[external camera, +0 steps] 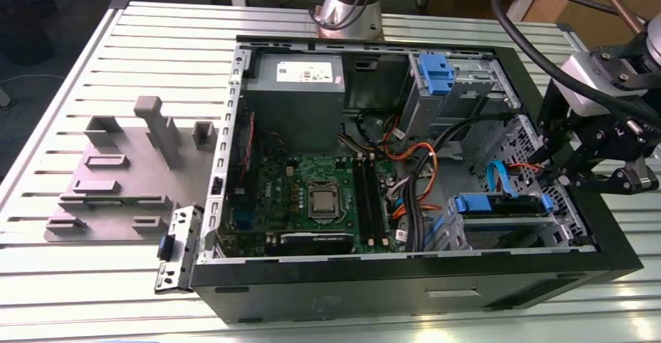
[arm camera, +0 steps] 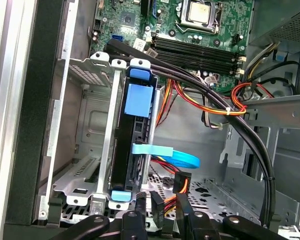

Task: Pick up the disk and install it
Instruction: 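Insert the second disk wire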

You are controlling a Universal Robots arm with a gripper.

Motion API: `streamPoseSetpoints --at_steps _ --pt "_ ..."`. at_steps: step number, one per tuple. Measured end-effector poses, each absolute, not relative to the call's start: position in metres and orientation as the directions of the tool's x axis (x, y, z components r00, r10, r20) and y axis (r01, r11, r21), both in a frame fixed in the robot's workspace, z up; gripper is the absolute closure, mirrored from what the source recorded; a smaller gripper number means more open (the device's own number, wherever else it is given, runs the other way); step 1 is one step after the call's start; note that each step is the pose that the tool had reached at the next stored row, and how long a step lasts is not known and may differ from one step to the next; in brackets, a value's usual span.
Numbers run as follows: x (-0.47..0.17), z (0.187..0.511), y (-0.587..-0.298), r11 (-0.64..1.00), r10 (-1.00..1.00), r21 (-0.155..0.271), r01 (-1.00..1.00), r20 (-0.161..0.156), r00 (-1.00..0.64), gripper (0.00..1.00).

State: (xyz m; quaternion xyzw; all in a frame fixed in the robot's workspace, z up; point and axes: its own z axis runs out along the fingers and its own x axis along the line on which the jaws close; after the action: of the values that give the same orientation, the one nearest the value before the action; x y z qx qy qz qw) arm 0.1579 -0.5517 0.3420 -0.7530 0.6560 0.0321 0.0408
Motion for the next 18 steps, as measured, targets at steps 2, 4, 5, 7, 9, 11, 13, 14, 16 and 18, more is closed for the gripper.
streamPoseSetpoints --at_steps 2,4,5,7,9,11,13,14,16,18 --pt "0.1579 0.342 -0.5517 -0.136 -0.985 -0.019 -0.991 -0.102 0.137 0.64" --pt "0.1579 0.342 -0.5517 -0.136 -0.985 -0.019 -0.991 -0.102 0.137 0.71" --pt "0.1579 0.342 -0.5518 -0.136 -0.985 -0.019 -0.991 -0.102 0.137 0.77" --pt "0.1579 0.342 -0.5517 -0.136 -0.985 -0.019 -0.991 -0.102 0.137 0.82" --pt "0.1579 0.342 -0.5518 -0.136 -0.985 -0.019 -0.991 -0.101 0.137 0.83" --pt "0.1579 0.342 -0.5517 -0.136 -0.985 -0.019 -0.991 -0.101 0.137 0.83" --pt "0.1578 0.3421 -0.5518 -0.136 -0.985 -0.019 -0.991 -0.103 0.137 0.83" --pt "0.1567 0.342 -0.5517 -0.136 -0.985 -0.02 -0.99 -0.105 0.137 0.83" --pt "0.1525 0.3419 -0.5519 -0.136 -0.985 -0.021 -0.99 -0.108 0.137 0.83" --pt "0.149 0.342 -0.5523 -0.136 -0.985 -0.023 -0.99 -0.108 0.138 0.83"
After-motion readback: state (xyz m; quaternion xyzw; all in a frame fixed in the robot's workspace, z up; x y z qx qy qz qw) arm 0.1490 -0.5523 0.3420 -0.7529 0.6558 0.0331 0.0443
